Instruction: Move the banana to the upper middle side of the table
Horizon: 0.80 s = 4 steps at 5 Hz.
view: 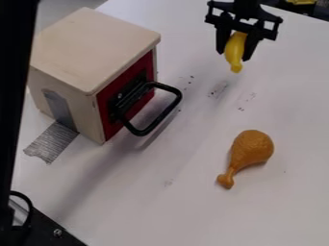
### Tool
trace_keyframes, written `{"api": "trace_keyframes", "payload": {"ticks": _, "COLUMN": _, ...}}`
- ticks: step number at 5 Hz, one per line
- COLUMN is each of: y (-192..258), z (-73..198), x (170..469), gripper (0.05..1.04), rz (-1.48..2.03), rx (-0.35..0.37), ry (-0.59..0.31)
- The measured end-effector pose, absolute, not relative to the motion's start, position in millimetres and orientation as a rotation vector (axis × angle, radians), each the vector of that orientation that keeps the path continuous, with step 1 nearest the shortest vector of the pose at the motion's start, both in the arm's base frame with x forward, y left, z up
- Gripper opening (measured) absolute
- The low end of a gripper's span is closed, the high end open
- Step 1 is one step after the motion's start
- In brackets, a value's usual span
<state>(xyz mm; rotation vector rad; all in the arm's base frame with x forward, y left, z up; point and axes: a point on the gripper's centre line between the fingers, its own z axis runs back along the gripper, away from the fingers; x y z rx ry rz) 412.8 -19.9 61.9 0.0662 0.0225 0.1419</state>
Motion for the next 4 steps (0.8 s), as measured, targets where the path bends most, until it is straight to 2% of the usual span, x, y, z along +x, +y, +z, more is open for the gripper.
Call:
{"api": "trace_keyframes", "payload": {"ticks": 1, "y": -26.4, "z": 33.5, "x": 424.2, "gripper": 0.552, "rz": 0.14, "rx": 0.051, "ry": -0.011}}
{"api": "trace_keyframes", "payload": {"ticks": 2, "y": -30.6, "z": 13.4, "x": 427.2, "gripper": 0.62, "rz": 0.131, "rx": 0.03, "ry": -0.009}}
{"api": "trace_keyframes", "payload": {"ticks": 3, "y": -33.9, "z": 18.9, "x": 428.4, "gripper": 0.917, "rz": 0.084, "rx": 0.032, "ry": 0.003}}
{"api": "trace_keyframes", "payload": {"ticks": 4, "y": -41.5, "z": 23.5, "x": 425.5, "gripper": 1.005, "rz": 0.059, "rx": 0.034, "ry": 0.012}}
